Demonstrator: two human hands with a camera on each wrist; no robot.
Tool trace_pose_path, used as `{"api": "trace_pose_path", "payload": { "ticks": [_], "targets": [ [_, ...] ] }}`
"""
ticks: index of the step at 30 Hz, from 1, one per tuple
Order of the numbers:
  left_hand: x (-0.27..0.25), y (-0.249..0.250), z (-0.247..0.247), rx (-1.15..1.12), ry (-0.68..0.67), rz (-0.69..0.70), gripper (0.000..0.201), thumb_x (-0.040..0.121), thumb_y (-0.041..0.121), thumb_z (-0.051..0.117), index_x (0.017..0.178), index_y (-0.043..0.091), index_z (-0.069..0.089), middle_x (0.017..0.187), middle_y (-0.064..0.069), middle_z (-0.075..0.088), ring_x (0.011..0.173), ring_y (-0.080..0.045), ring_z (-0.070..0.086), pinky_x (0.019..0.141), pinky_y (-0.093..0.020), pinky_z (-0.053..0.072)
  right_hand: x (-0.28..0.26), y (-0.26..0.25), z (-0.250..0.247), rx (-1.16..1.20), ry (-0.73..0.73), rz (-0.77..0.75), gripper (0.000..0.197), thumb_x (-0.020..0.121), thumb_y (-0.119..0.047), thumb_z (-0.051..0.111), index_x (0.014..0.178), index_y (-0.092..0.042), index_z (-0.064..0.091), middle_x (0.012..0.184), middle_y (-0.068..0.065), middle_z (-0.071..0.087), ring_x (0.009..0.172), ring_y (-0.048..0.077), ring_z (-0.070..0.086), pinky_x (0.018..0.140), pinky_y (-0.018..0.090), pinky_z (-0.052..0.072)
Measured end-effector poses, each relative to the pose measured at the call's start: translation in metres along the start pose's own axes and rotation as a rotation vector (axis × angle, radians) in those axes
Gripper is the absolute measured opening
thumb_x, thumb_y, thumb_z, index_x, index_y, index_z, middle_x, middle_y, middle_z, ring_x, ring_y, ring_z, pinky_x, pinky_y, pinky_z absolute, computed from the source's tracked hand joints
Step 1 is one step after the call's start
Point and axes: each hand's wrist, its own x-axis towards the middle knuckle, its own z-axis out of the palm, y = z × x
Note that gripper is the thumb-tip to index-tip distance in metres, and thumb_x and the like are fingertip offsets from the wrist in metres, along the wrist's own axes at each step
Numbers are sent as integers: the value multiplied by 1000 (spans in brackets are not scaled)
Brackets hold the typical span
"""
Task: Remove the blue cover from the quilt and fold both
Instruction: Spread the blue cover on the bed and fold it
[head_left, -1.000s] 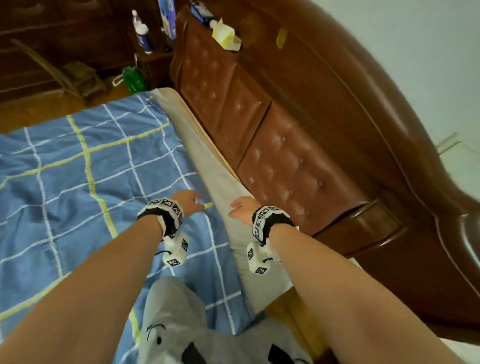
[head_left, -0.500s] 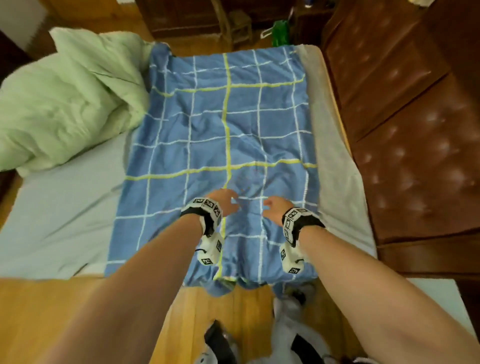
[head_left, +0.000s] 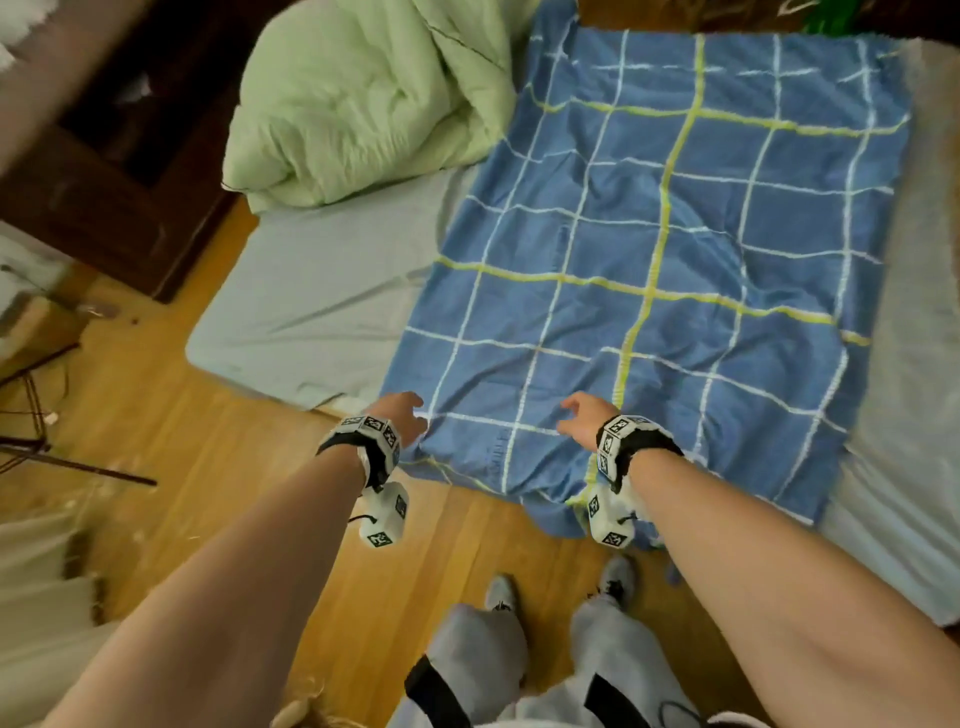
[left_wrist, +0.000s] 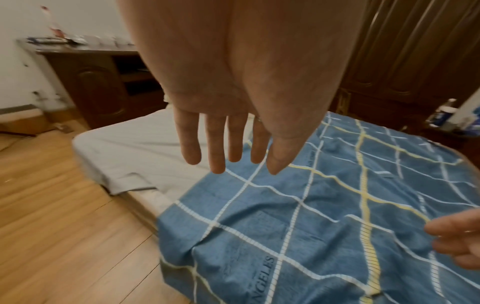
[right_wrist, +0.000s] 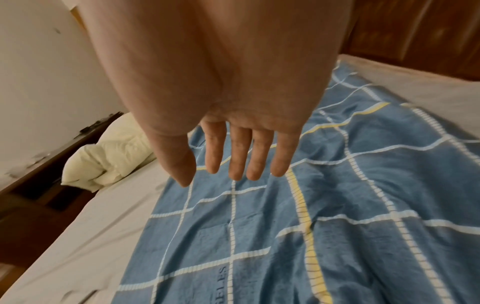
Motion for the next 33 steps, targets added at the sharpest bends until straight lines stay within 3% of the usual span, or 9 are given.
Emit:
{"api": "trace_pose_path", "payload": {
  "ticks": [7, 12, 17, 19, 21, 23, 25, 29, 33],
  "targets": [
    [83, -63, 35, -200, 10, -143, 56, 94, 26, 56, 145, 12, 38, 143, -16, 45, 126, -35, 49, 100, -38, 43, 75, -54, 84, -85, -116, -25, 47, 87, -28, 69, 131, -21, 53, 131, 6, 60, 115, 24, 59, 98, 33, 47],
    [195, -110, 65, -307, -82, -292, 41, 87, 28, 54, 123, 7, 55, 120, -16, 61, 105, -36, 60, 90, -40, 51, 155, -77, 153, -123, -159, 58, 48, 89, -27, 67, 134, -22, 51, 125, 3, 61, 108, 23, 61, 83, 27, 45],
    [310, -170, 104, -364, -100, -283, 69, 84, 32, 67, 142, 10, 35, 141, -15, 44, 127, -36, 46, 104, -44, 42, 248, -120, 243, -63, -133, 125, 59, 84, -19, 68, 138, -24, 45, 137, 8, 54, 120, 28, 56, 100, 39, 47],
    [339, -189, 124, -495, -134, -204, 76, 80, 31, 74, 142, 10, 35, 138, -13, 47, 124, -34, 48, 98, -40, 44, 277, -135, 271, -86, -102, 150, 65, 82, -23, 72, 140, -26, 42, 138, 11, 51, 123, 32, 52, 102, 39, 44],
    [359, -203, 143, -621, -190, -160, 74, 76, 38, 80, 133, 9, 43, 120, -9, 56, 109, -30, 57, 86, -38, 47, 294, -144, 293, -212, -50, 193, 72, 79, -35, 72, 142, -33, 36, 146, 12, 38, 130, 37, 42, 106, 42, 35],
    [367, -211, 154, -611, -287, -94, 52, 78, 46, 76, 109, 7, 60, 99, -8, 63, 91, -27, 61, 76, -37, 50, 298, -149, 309, -327, -24, 245, 81, 75, -43, 71, 144, -40, 29, 154, 10, 22, 136, 41, 29, 111, 46, 27],
    [365, -216, 154, -566, -305, -33, 40, 87, 47, 67, 88, 8, 61, 84, -8, 61, 78, -25, 58, 67, -33, 43, 290, -151, 315, -329, -43, 253, 90, 73, -42, 74, 148, -39, 24, 157, 7, 16, 138, 43, 24, 115, 47, 27],
    [349, -233, 101, -459, -122, -40, 36, 95, 47, 54, 84, 12, 57, 82, -8, 58, 76, -29, 56, 66, -33, 38, 267, -169, 301, -114, -79, 180, 86, 78, -26, 78, 150, -24, 31, 154, 3, 30, 140, 28, 34, 115, 39, 32],
    [327, -256, 40, -570, -19, 34, 43, 92, 47, 59, 62, 20, 47, 67, -4, 53, 71, -29, 53, 62, -31, 37, 239, -225, 282, 29, -55, 95, 73, 84, -24, 73, 147, -22, 37, 151, 4, 39, 136, 24, 41, 110, 34, 34]
  ]
}}
